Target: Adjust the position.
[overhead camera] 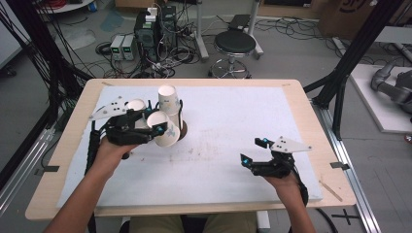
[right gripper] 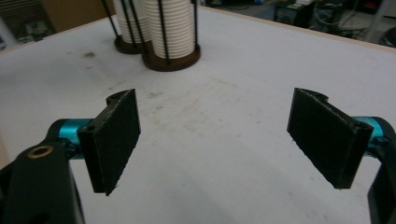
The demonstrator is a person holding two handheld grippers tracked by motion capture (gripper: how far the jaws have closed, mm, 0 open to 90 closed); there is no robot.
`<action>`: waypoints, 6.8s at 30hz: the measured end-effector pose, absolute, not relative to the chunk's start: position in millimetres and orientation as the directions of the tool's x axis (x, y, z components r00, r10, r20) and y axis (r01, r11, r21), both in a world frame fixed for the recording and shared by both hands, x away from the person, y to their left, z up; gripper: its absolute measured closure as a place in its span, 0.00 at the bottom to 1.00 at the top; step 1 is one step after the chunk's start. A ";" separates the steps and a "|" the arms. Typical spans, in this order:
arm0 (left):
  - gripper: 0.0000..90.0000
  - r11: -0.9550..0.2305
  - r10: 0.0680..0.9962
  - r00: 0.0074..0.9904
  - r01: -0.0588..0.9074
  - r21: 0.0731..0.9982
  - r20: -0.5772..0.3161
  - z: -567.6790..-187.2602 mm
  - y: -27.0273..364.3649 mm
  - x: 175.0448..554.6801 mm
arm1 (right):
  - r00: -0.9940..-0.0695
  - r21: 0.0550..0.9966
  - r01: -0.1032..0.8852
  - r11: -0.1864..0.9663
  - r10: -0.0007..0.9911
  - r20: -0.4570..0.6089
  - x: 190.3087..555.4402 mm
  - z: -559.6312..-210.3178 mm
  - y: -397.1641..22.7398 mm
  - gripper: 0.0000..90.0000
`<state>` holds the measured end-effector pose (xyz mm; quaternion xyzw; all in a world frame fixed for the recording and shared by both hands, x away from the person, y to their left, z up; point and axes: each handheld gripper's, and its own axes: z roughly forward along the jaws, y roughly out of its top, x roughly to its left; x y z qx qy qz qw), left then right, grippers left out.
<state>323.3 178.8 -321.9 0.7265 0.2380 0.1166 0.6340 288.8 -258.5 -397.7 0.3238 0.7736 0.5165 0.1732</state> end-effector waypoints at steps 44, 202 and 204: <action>0.41 -0.226 0.239 0.961 0.194 0.955 -0.138 -350.9 87.1 312.9 | -0.955 0.906 0.196 0.375 0.284 0.089 306.4 -397.1 -156.6 0.20; 0.41 -0.147 0.105 0.988 0.127 0.981 -0.113 -383.6 121.4 306.9 | -0.954 0.925 0.209 0.318 0.272 0.122 298.0 -389.1 -185.4 0.19; 0.41 -0.152 0.089 0.990 0.120 0.981 -0.107 -383.8 119.9 306.2 | -0.957 0.924 0.210 0.320 0.261 0.127 297.9 -390.2 -183.5 0.19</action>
